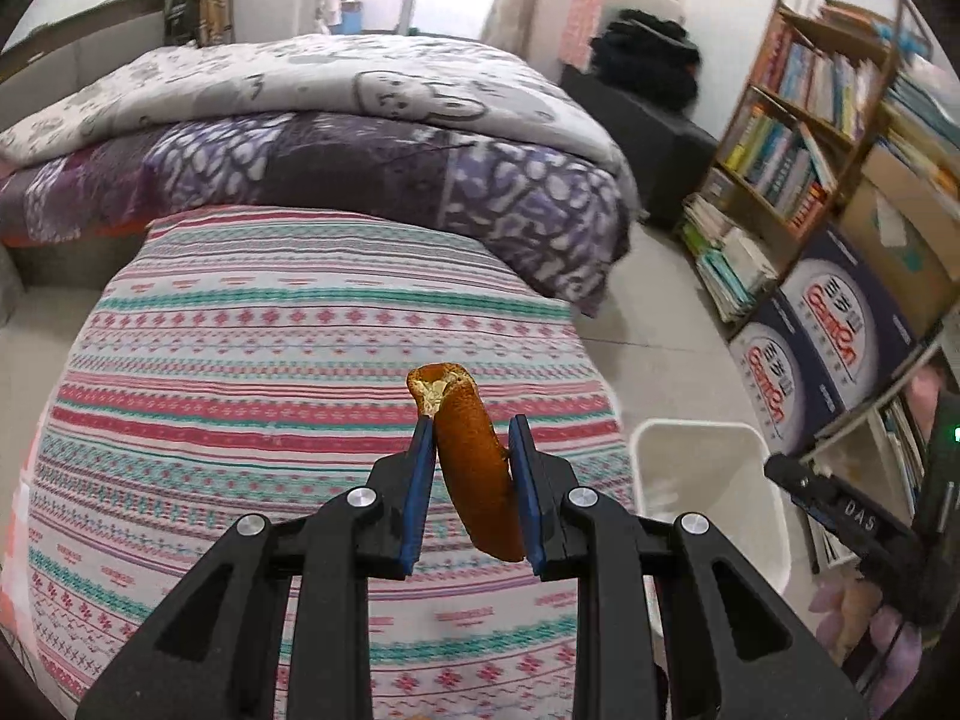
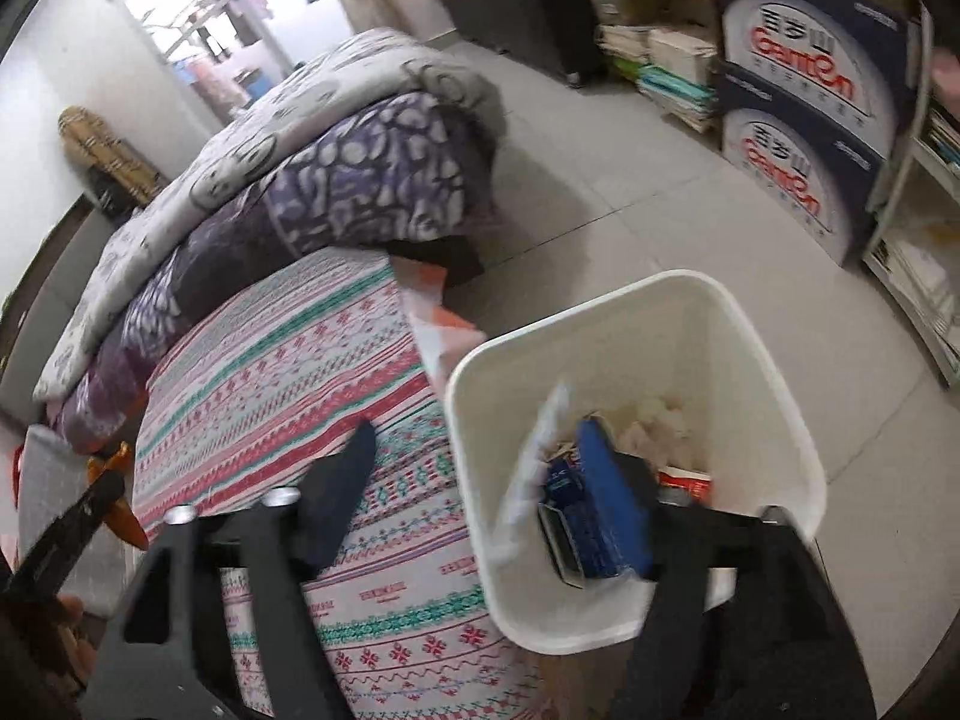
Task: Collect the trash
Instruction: 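Carry the sausage wrapper and white strip to the bin and release both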
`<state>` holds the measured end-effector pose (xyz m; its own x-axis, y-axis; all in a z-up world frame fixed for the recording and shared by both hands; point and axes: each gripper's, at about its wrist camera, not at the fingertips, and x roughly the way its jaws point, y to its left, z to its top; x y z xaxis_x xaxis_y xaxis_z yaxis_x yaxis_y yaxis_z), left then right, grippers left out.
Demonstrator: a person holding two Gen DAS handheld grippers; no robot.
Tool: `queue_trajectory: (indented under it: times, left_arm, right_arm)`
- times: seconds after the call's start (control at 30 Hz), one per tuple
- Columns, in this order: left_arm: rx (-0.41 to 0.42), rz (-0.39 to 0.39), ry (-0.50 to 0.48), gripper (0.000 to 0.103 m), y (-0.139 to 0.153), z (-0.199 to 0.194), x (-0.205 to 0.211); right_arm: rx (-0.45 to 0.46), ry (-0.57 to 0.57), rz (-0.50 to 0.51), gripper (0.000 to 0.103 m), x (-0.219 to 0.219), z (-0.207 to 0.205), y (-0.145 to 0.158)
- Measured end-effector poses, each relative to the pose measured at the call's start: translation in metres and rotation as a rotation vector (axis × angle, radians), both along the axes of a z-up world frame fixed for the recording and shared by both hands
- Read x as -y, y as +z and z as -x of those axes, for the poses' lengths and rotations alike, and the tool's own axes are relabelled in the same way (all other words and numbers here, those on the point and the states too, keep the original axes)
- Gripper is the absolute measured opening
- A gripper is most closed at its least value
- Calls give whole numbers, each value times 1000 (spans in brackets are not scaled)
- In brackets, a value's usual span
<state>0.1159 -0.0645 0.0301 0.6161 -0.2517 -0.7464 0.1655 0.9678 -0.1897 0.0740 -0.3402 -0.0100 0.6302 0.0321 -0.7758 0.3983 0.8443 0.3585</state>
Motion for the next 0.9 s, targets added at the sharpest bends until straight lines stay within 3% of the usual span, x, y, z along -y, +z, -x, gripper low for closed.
queue_trajectory:
  times: [0.2, 0.7, 0.73, 0.8, 0.9]
  left_arm:
    - [-7, 14, -97, 26, -1, 9, 43]
    - [-76, 35, -362, 28, -17, 40, 168]
    - [-76, 29, -388, 31, -19, 42, 178]
    - [-74, 25, -406, 65, -22, 45, 187]
    - [-99, 60, -396, 67, -26, 50, 193]
  right_arm:
    - [34, -95, -19, 87, 29, 17, 7]
    - [211, -320, -30, 91, 90, 64, 45]
    - [220, -331, -34, 91, 93, 67, 47]
    - [240, -351, -44, 92, 101, 72, 51]
    - [269, -375, -48, 92, 107, 79, 56]
